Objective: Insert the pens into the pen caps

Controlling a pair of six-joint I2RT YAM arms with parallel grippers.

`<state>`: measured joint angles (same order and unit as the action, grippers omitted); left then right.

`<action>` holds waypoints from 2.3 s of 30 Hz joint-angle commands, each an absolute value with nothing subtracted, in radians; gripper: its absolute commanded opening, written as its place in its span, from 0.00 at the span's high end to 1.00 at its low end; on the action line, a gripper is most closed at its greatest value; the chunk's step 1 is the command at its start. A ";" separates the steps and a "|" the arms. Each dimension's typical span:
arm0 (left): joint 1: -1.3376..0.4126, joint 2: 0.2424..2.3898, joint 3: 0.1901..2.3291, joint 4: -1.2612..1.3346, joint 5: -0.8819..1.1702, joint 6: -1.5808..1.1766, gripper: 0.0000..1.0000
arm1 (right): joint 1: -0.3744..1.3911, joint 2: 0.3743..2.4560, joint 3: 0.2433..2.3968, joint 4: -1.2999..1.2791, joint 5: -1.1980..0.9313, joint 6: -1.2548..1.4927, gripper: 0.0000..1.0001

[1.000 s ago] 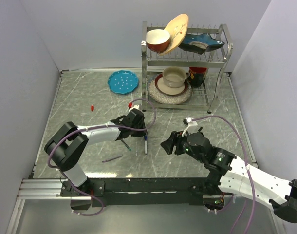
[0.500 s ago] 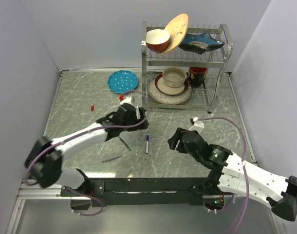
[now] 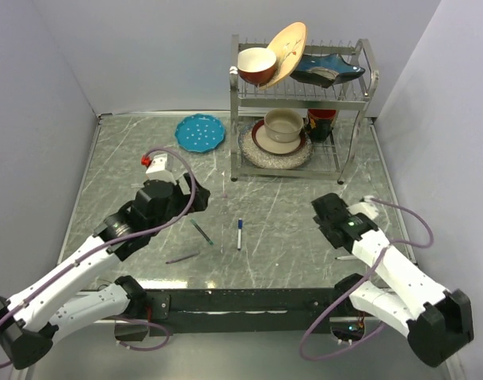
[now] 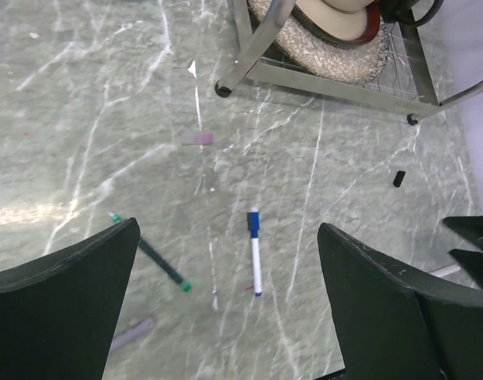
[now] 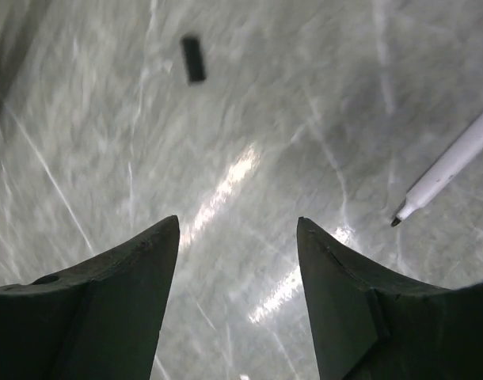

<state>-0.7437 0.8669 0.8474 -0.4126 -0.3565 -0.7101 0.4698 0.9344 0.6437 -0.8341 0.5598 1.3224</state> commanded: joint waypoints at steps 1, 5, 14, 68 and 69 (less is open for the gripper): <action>-0.742 0.793 0.850 -0.485 -0.368 -0.664 0.01 | 0.324 0.829 0.606 -0.897 0.612 1.422 0.33; -0.742 0.736 0.827 -0.526 -0.451 -0.660 0.01 | 0.217 0.841 0.565 -0.879 0.592 1.381 0.37; -0.742 0.686 0.810 -0.505 -0.376 -0.637 0.01 | 0.066 0.937 0.474 -0.819 0.482 1.428 0.39; -0.742 0.902 0.888 -0.305 0.078 -0.591 0.18 | 0.558 0.807 0.463 -0.066 -0.300 0.491 1.00; -0.742 0.922 0.899 -0.295 0.107 -0.588 0.20 | 0.605 0.804 0.468 -0.046 -0.316 0.482 1.00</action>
